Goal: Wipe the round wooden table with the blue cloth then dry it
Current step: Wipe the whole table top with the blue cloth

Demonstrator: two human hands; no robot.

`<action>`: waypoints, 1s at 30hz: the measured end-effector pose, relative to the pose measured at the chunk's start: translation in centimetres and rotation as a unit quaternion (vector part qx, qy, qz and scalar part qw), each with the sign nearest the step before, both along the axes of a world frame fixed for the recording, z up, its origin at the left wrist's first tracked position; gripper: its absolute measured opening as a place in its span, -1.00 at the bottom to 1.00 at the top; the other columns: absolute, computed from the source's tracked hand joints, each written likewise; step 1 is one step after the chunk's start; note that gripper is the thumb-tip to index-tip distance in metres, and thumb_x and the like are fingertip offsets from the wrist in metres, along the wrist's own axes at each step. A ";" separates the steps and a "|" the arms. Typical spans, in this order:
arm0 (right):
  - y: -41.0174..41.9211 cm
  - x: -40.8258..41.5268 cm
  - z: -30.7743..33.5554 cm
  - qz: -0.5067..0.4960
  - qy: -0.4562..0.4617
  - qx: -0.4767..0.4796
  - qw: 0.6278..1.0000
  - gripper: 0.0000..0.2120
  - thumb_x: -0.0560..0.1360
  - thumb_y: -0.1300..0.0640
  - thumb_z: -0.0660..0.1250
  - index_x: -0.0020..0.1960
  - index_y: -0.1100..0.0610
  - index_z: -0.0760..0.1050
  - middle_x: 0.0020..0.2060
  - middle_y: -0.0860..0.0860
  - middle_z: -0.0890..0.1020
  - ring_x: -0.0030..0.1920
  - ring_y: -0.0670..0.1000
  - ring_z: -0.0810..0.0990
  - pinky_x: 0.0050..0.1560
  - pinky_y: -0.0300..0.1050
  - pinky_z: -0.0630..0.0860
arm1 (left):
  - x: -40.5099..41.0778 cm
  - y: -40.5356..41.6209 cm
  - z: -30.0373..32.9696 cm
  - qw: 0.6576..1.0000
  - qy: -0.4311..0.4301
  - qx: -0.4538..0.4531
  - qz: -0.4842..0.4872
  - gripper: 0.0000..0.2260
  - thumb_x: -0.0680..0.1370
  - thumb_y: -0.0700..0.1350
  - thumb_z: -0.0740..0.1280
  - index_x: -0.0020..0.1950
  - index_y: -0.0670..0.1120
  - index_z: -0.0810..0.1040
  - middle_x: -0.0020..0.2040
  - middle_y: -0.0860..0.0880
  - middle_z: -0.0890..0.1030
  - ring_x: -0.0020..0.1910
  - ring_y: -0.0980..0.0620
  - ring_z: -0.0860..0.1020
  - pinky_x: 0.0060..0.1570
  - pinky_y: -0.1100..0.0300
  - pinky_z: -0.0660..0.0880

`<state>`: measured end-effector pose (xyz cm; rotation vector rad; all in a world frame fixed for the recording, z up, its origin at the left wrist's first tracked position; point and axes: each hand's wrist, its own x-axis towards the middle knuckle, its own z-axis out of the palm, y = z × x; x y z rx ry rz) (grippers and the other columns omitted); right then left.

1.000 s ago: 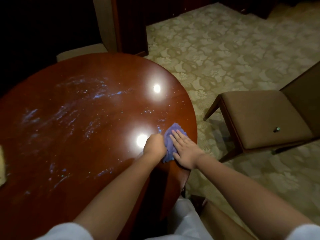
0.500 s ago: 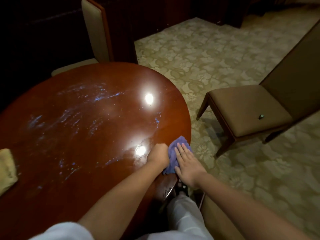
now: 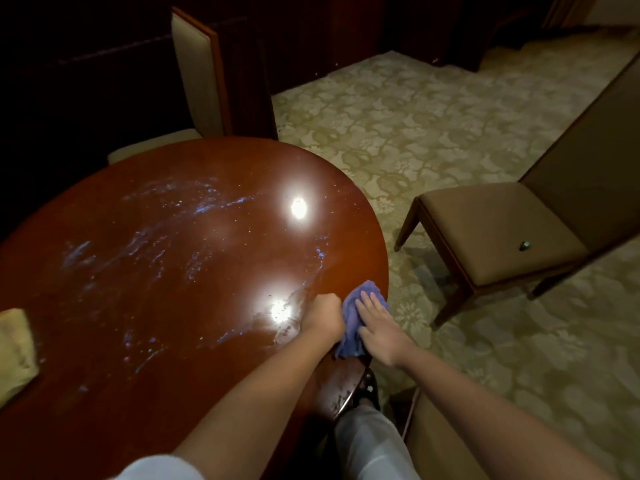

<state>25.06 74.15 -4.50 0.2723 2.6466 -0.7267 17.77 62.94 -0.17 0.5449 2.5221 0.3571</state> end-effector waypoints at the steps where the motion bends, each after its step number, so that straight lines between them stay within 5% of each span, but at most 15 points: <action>1: 0.2 -0.6 0.1 -0.016 0.007 -0.013 1.000 -0.48 0.68 0.10 -0.04 0.57 0.19 -0.12 0.55 0.07 -0.17 0.54 0.00 -0.23 0.47 -0.16 -0.26 | -0.3 0.2 0.0 1.000 0.002 -0.001 0.002 -0.85 0.54 -0.29 0.23 -0.12 -0.19 0.59 -0.20 -0.16 0.59 -0.06 -0.17 0.59 -0.15 0.05 0.46; 3: 0.8 -1.7 -0.1 -0.044 0.016 -0.023 0.999 -0.50 0.69 0.05 -0.06 0.57 0.17 -0.07 0.56 0.04 -0.12 0.54 -0.02 -0.19 0.47 -0.17 -0.22 | -1.1 0.8 0.1 1.000 0.004 0.002 0.014 -0.85 0.53 -0.30 0.23 -0.17 -0.14 0.55 -0.29 -0.10 0.52 -0.12 -0.14 0.57 -0.20 0.08 0.42; 7: 1.8 -3.9 -0.6 -0.050 0.017 -0.012 0.999 -0.47 0.68 0.03 -0.04 0.57 0.17 -0.09 0.56 0.03 -0.12 0.54 -0.02 -0.20 0.47 -0.18 -0.22 | -3.0 2.2 0.0 0.999 0.002 0.018 0.041 -0.85 0.52 -0.30 0.24 -0.11 -0.20 0.60 -0.08 -0.19 0.62 -0.07 -0.16 0.60 -0.12 0.07 0.49; 10: 2.7 -5.7 -0.6 -0.075 0.022 -0.027 0.997 -0.44 0.67 0.05 -0.03 0.57 0.17 -0.18 0.56 0.03 -0.16 0.54 -0.04 -0.22 0.47 -0.18 -0.23 | -4.4 3.4 -0.1 0.998 0.003 0.024 0.052 -0.84 0.51 -0.27 0.24 -0.26 -0.12 0.51 -0.04 -0.20 0.62 -0.11 -0.16 0.57 -0.15 0.11 0.46; 15: 4.3 -8.3 -1.5 -0.095 0.036 0.034 0.994 -0.43 0.67 0.03 -0.08 0.55 0.20 -0.27 0.54 0.06 -0.24 0.53 -0.04 -0.27 0.46 -0.18 -0.28 | -7.0 5.6 -0.1 0.996 -0.003 0.040 0.079 -0.86 0.52 -0.23 0.24 -0.06 -0.22 0.59 -0.02 -0.22 0.62 0.00 -0.21 0.57 -0.10 0.06 0.48; 20: 6.4 -10.5 -2.6 -0.056 0.058 0.108 0.991 -0.20 0.41 -0.18 -0.46 0.54 0.23 -0.26 0.53 0.11 -0.27 0.53 0.02 -0.28 0.44 -0.17 -0.34 | -9.7 7.3 0.0 0.995 -0.012 0.037 0.093 -0.87 0.51 -0.25 0.28 -0.04 -0.25 0.60 0.00 -0.22 0.62 0.03 -0.21 0.58 -0.05 0.07 0.50; 22: 7.4 -12.0 -2.9 -0.041 0.091 0.117 0.988 -0.12 0.35 -0.17 -0.44 0.54 0.29 -0.13 0.54 0.15 -0.14 0.55 0.08 -0.13 0.46 -0.16 -0.28 | -10.7 7.9 0.0 0.994 -0.012 0.036 0.104 -0.84 0.53 -0.22 0.26 0.01 -0.24 0.60 0.04 -0.22 0.62 0.07 -0.20 0.57 -0.01 0.07 0.49; 25: 8.7 -14.6 -2.8 0.036 0.126 0.136 0.982 -0.36 0.49 -0.04 -0.04 0.36 0.39 0.38 0.38 0.27 0.39 0.35 0.22 0.43 0.41 -0.08 0.06 | -11.6 8.3 0.1 0.992 -0.011 0.024 0.125 -0.80 0.58 -0.19 0.22 0.09 -0.22 0.59 0.09 -0.19 0.61 0.12 -0.18 0.57 0.05 0.09 0.48; 30: 9.8 -16.8 -2.7 0.186 0.145 0.152 0.960 -0.43 0.50 -0.02 0.06 0.33 0.33 0.45 0.33 0.22 0.48 0.31 0.19 0.48 0.33 -0.05 0.19 | -11.3 7.0 0.3 0.987 0.004 0.035 0.157 -0.80 0.55 -0.17 0.24 0.04 -0.20 0.61 0.05 -0.19 0.63 0.07 -0.17 0.58 -0.02 0.13 0.47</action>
